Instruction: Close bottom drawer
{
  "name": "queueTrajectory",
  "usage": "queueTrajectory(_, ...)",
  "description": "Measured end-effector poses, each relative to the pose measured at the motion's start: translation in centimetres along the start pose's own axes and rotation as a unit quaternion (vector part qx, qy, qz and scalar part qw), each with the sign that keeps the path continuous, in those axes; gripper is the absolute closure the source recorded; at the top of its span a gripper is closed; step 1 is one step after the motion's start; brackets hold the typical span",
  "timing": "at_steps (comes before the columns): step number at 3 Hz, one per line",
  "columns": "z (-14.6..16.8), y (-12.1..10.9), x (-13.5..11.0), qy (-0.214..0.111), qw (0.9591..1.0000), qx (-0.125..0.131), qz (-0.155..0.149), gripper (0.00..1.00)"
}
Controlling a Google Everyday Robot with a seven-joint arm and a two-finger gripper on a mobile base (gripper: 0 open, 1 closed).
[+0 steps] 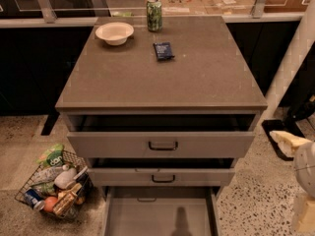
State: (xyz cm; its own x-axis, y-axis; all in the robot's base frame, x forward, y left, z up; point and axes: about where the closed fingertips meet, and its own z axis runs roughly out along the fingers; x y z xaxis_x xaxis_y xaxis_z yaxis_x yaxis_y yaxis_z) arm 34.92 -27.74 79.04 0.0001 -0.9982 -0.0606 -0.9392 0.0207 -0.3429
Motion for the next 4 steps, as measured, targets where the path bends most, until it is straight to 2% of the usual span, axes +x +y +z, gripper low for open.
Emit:
queueTrajectory(2,7.0,7.8,3.4,0.017,0.998,-0.053,-0.031,0.0)
queueTrajectory(3,9.6,10.8,3.0,0.0,0.9967,-0.063,-0.052,0.0)
queueTrajectory(4,11.9,13.6,0.9,-0.022,0.9969,-0.054,-0.052,0.0)
